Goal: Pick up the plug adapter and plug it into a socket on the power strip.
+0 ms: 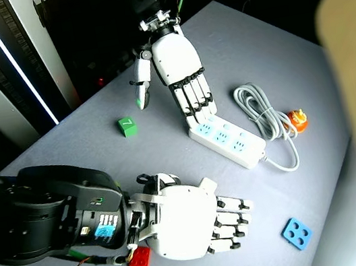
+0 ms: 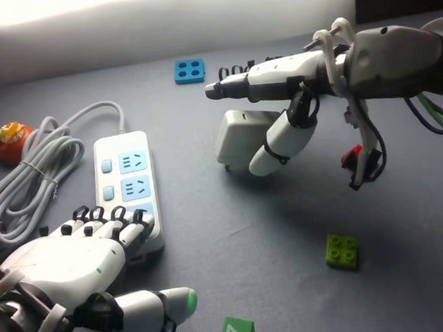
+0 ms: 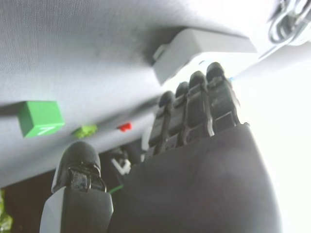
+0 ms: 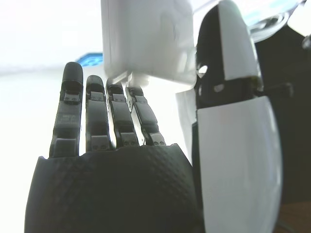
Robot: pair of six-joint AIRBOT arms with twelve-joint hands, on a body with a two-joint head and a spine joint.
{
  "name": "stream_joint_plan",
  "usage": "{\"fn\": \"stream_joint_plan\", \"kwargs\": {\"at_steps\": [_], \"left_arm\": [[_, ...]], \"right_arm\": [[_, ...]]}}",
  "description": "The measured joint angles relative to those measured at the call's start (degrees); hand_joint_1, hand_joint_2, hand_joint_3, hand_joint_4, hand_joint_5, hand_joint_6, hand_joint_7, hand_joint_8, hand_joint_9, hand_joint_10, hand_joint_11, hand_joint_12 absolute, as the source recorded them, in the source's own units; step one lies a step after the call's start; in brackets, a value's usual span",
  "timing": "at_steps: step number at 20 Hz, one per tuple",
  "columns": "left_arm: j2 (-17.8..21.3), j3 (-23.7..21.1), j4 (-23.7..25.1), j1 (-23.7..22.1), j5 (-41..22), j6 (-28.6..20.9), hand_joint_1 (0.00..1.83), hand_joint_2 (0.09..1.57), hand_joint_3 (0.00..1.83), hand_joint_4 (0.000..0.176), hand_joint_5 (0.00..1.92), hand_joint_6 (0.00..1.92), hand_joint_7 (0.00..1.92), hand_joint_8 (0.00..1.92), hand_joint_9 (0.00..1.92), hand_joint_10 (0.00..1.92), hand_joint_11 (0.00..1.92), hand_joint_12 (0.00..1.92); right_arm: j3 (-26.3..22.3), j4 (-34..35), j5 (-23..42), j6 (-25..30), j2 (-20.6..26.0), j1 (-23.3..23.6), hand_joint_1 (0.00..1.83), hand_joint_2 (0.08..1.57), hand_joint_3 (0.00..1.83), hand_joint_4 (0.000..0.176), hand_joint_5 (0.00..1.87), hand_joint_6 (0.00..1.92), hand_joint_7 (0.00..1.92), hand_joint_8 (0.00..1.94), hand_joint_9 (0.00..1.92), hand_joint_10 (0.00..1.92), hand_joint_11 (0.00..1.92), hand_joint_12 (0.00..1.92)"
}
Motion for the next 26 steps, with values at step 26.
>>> {"fn": "stream_joint_plan", "kwargs": {"at_steps": [26], "left_arm": [[-2.4, 0.8, -0.7, -0.4, -0.9, 0.0, 0.00, 1.19, 0.00, 0.000, 0.03, 0.01, 0.04, 0.01, 0.04, 0.01, 0.01, 0.00]], "right_arm": [[1.4, 0.2, 1.3, 0.9, -1.6, -1.3, 1.23, 0.97, 0.00, 0.000, 0.00, 0.00, 0.03, 0.00, 0.06, 0.00, 0.00, 0.48]]}}
